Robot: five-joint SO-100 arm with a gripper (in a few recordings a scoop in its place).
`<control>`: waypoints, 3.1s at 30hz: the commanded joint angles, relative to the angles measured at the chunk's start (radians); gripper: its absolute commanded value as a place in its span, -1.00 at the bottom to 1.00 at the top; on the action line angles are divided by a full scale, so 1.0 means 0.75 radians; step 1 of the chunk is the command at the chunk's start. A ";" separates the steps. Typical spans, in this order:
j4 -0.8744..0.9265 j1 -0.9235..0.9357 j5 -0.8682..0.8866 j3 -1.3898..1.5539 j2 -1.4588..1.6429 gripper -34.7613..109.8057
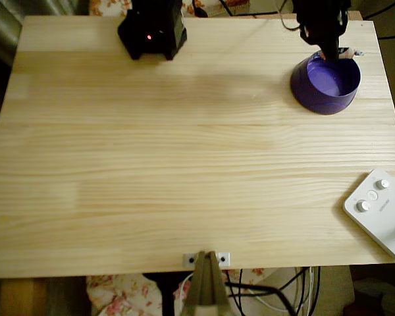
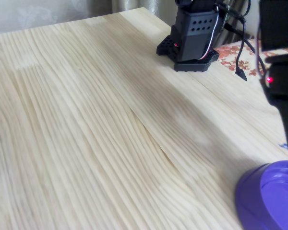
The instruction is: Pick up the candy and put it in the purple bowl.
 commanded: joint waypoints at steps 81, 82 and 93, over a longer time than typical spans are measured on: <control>0.652 1.876 0.153 1.370 2.066 -0.53; 0.652 1.876 0.153 1.370 2.066 -0.53; 0.652 1.855 0.127 1.372 2.066 -0.53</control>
